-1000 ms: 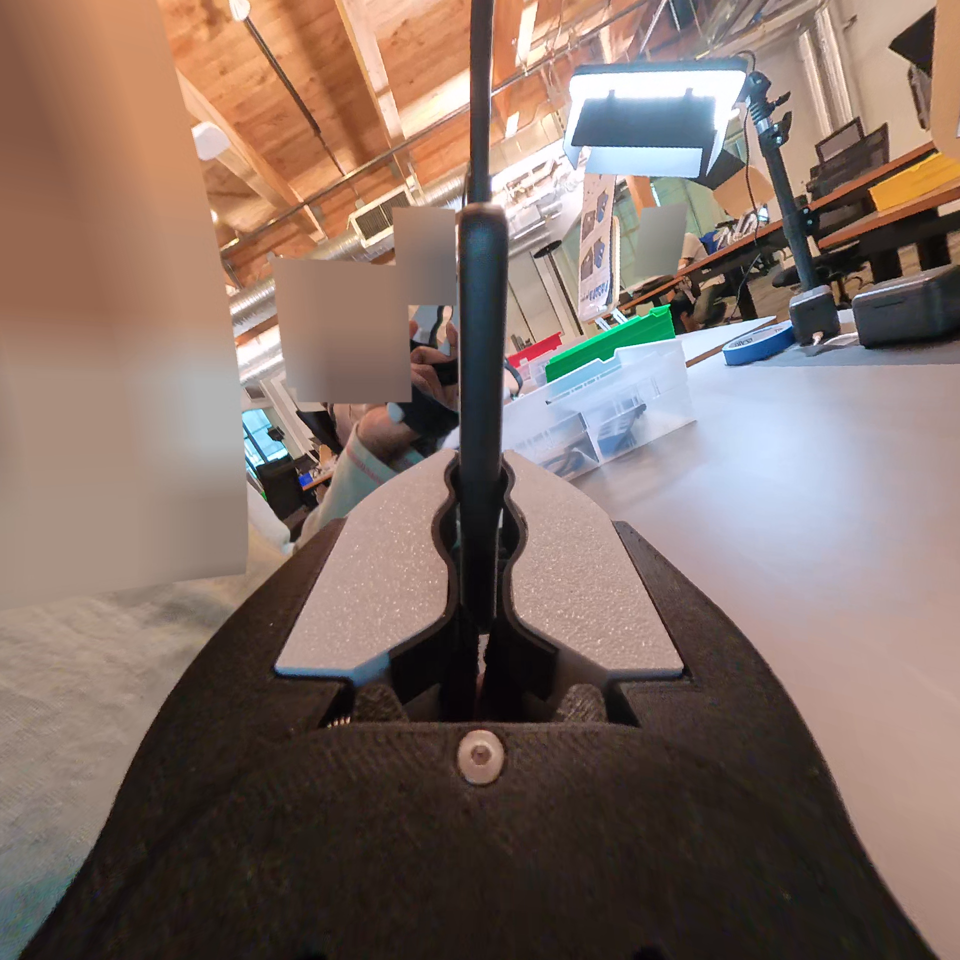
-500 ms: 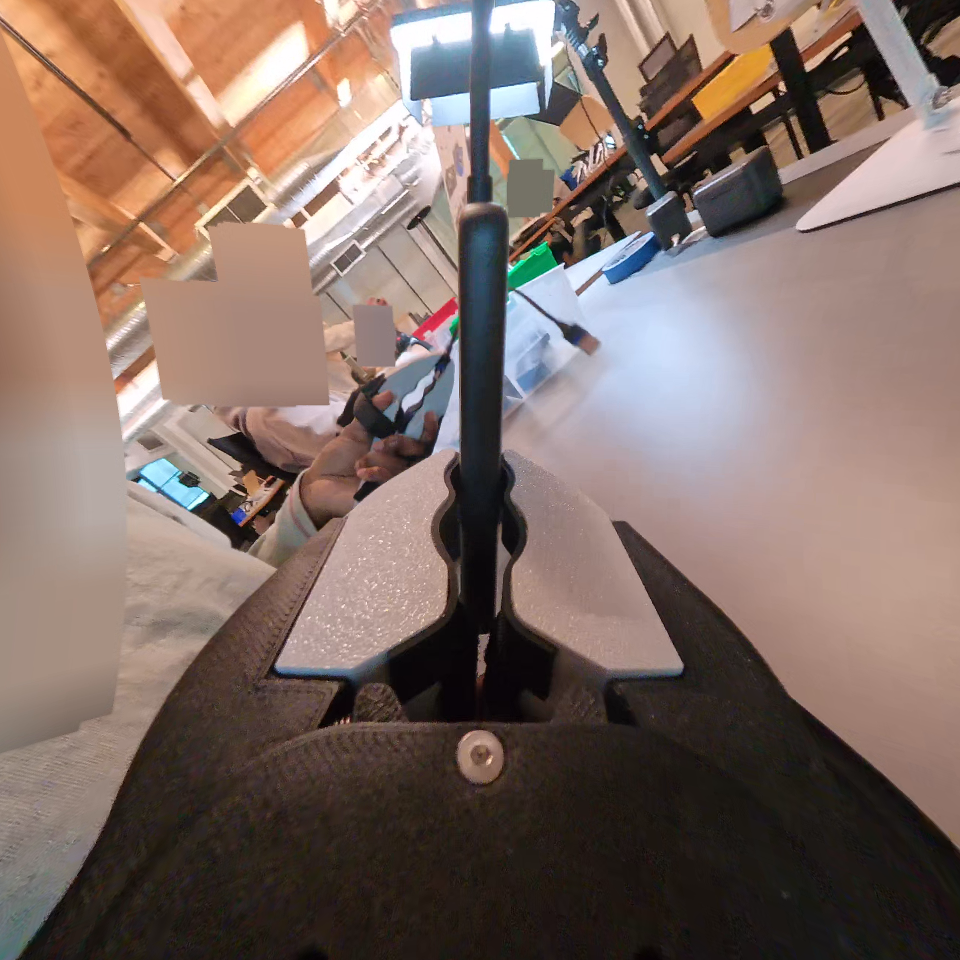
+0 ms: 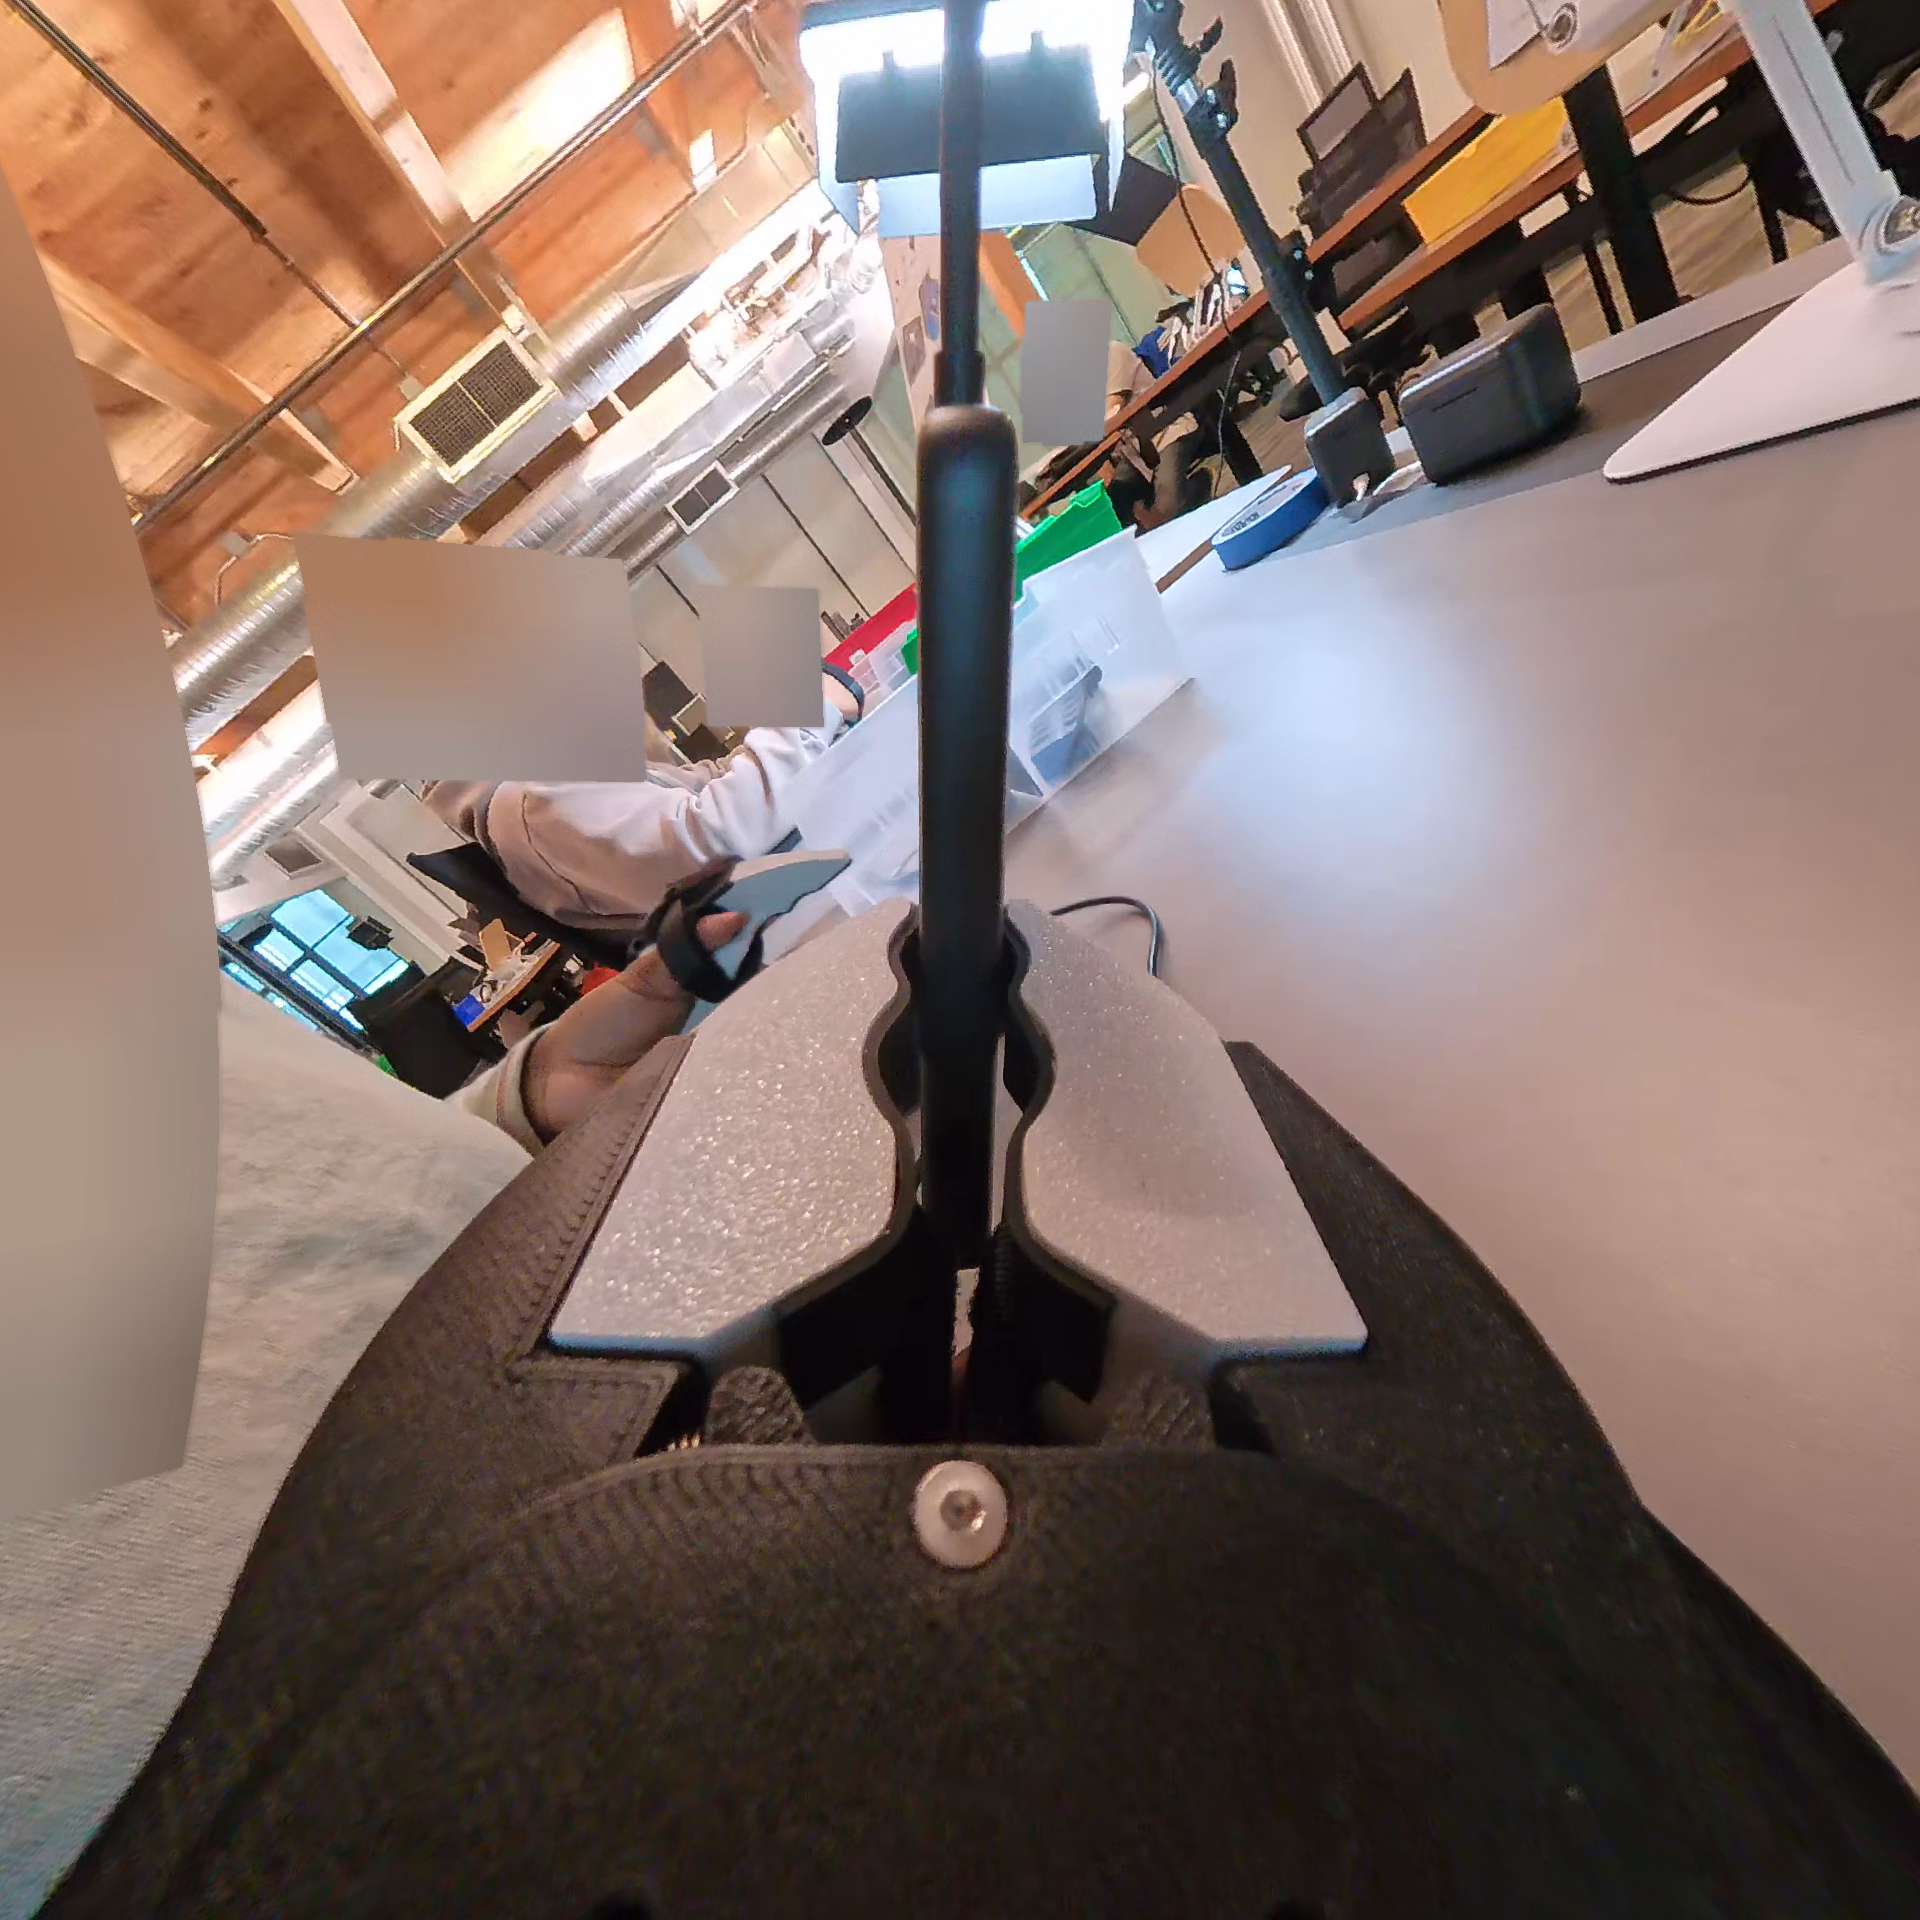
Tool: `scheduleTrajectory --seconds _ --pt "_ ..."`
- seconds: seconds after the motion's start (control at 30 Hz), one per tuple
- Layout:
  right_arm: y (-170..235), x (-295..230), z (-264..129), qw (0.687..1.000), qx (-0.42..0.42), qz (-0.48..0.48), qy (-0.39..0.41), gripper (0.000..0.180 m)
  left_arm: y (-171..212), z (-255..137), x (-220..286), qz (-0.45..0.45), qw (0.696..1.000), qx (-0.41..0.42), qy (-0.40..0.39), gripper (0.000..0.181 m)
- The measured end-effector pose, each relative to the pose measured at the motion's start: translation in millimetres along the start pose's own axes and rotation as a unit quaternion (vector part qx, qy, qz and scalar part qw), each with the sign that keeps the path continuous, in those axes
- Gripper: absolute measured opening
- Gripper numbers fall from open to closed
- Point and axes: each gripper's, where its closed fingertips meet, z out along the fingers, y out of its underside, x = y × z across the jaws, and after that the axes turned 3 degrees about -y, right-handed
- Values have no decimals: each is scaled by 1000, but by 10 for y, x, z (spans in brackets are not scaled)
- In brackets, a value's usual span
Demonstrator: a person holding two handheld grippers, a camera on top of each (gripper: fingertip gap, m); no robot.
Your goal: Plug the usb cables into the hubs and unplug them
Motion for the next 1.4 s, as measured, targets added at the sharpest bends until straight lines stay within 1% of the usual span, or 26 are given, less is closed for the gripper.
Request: scheduleTrajectory --seconds 0.07,0.1,0.13,0.17,0.2,0.23,0.27,0.3,0.33,0.37,0.4,0.43,0.47,0.53,0.57,0.7,0.87,0.93,1.0,1.07,1.17,1.2,1.23,1.3,1.37,1.4 --pt "-4 -12 -10 1000 2 -4 -3 12 -30 -95 81 107 994 -23 -7 42" --pt "-4 -12 -7 1000 2 -5 -4 12 -48 -129 163 187 981 -47 1 42" --pt "1 -14 -1 1000 0 -6 -6 12 -34 -161 260 277 956 -93 16 42" --pt "8 -17 2 1000 -2 -7 -9 12 19 -212 329 368 915 -162 28 41" --pt "17 -21 11 1000 -6 -8 -11 12 74 -294 343 458 855 -241 30 41" --pt "27 -25 20 1000 -10 -11 -14 12 71 -390 293 551 775 -310 17 40" --pt "37 -33 32 1000 -15 -15 -16 12 -3 -483 199 641 674 -367 -6 38" --pt "48 -41 43 999 -20 -19 -19 12 -153 -526 116 726 557 -402 -27 38" --pt "55 -47 56 999 -24 -22 -22 12 -322 -531 57 798 427 -424 -33 36" --pt "62 -55 61 999 -27 -26 -25 12 -471 -493 17 846 304 -438 -23 35" --pt "62 -61 62 999 -27 -29 -27 13 -584 -398 -7 870 213 -445 -7 35" --pt "64 -69 60 999 -27 -33 -30 12 -638 -284 -35 873 163 -460 11 32" --pt "61 -73 56 999 -24 -35 -31 12 -638 -174 -75 863 145 -483 34 29" --pt "48 -83 38 998 -20 -41 -31 12 -568 43 -140 841 134 -513 108 25" --pt "46 -88 27 998 -19 -44 -30 12 -539 156 -164 838 117 -512 147 25" --pt "54 -70 46 998 -26 -47 -28 12 -472 329 -373 809 -8 -525 263 32" --pt "85 -32 75 998 -37 -45 -16 12 -519 268 -661 748 -116 -568 324 32" --pt "84 -23 73 998 -35 -44 -12 12 -476 279 -744 735 -144 -567 344 32" --pt "79 -22 62 999 -31 -42 -10 12 -417 292 -797 729 -157 -562 357 31" --pt "76 -27 54 999 -28 -41 -12 12 -360 274 -837 722 -152 -568 365 28" --pt "69 -32 62 999 -32 -40 -17 12 -323 273 -748 726 -114 -581 351 25" --pt "72 -33 67 998 -34 -40 -17 12 -301 282 -675 727 -85 -589 343 25" --pt "83 -36 66 998 -38 -41 -17 13 -253 283 -581 723 -39 -603 335 25" --pt "109 -51 68 998 -46 -45 -18 12 -65 295 -361 693 90 -641 318 27" --pt "138 -76 79 997 -55 -50 -20 12 221 531 -150 682 243 -620 301 28" --pt "150 -80 86 997 -60 -52 -19 12 292 574 -147 662 276 -634 288 29"
